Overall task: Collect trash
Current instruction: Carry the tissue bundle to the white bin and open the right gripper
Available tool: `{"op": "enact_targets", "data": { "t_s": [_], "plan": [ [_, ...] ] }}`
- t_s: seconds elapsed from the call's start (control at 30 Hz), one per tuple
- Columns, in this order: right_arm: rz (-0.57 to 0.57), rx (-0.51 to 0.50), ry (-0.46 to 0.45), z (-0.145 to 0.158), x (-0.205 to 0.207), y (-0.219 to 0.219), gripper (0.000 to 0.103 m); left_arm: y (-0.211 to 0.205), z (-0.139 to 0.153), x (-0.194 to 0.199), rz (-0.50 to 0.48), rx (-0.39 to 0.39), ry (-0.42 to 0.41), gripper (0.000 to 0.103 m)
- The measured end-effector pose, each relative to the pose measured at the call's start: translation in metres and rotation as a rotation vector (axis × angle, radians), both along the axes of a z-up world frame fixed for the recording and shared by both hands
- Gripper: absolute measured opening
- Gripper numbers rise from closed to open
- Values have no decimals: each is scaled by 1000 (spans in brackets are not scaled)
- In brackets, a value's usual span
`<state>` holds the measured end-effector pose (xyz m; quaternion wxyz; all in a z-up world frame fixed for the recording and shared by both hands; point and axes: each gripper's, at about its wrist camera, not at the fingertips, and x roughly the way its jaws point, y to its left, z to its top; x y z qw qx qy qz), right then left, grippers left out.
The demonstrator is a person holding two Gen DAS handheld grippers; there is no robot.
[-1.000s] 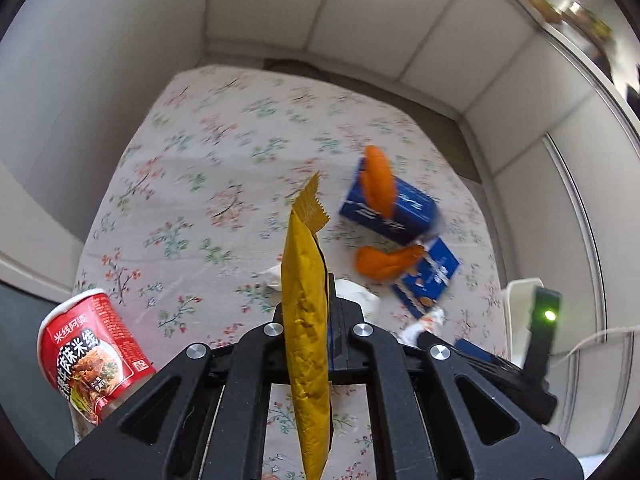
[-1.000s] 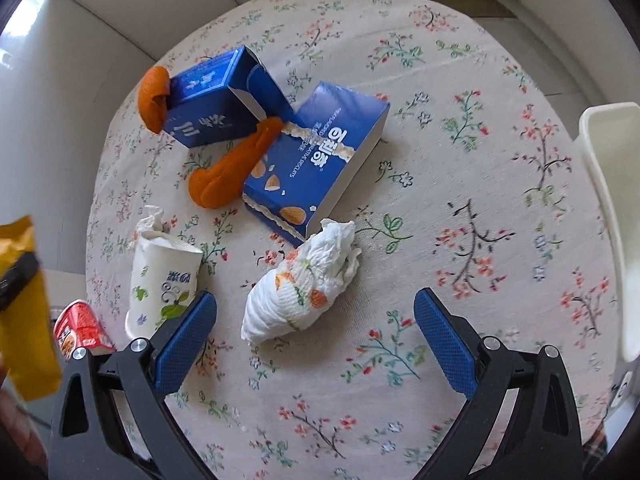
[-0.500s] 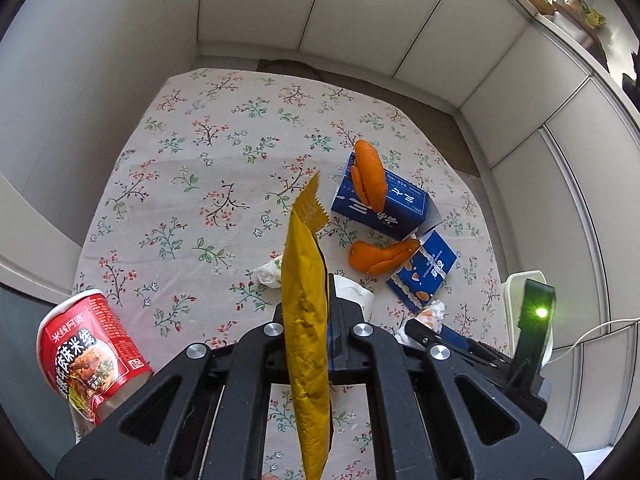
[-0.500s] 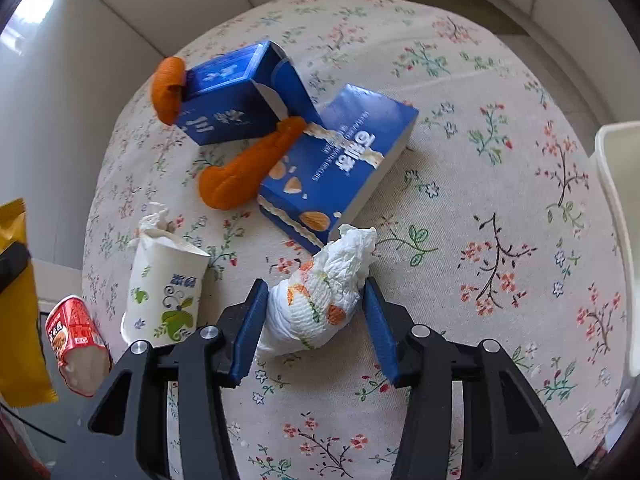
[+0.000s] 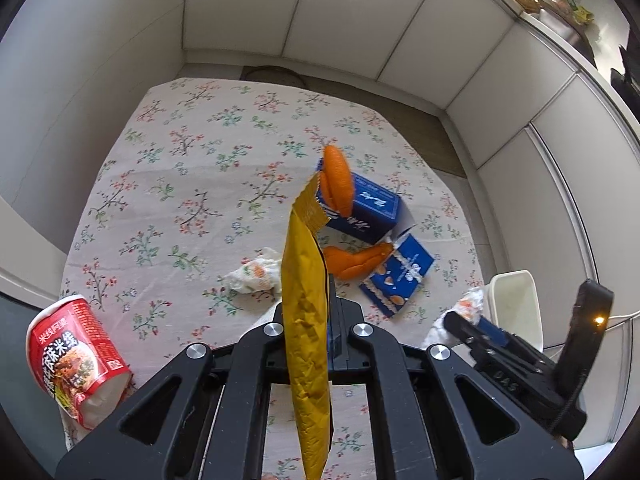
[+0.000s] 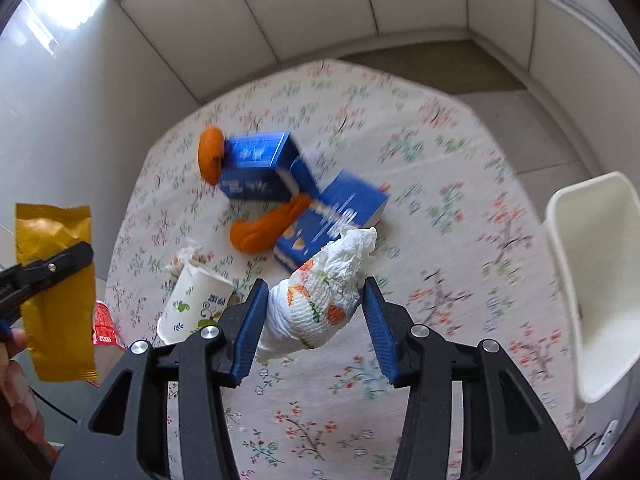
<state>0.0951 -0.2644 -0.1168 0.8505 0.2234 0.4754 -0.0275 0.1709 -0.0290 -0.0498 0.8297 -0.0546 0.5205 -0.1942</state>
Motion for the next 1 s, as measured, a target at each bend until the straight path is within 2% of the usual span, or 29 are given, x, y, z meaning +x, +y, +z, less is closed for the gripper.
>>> {"op": "enact_targets", "data": {
  "t_s": [0.4, 0.53, 0.63, 0.8, 0.93, 1.0],
  "plan": [
    [-141, -109, -109, 40, -46, -69, 48, -49, 5, -13, -68, -8, -23, 4],
    [-214, -197, -136, 50, -65, -99, 48, -69, 3, -19, -97, -3, -30, 4],
    [-283, -333, -152, 57, -82, -121, 48, -84, 1, -23, -115, 3, -35, 4],
    [-358, -472, -157, 59, -103, -150, 49, -114, -4, -32, -154, 14, -37, 4],
    [-391, -527, -128, 56, -117, -171, 58, -145, -6, -44, -203, 13, -44, 4],
    [-419, -538, -130, 58, -125, -177, 71, -161, -7, -51, -228, 3, -51, 4]
  ]
}}
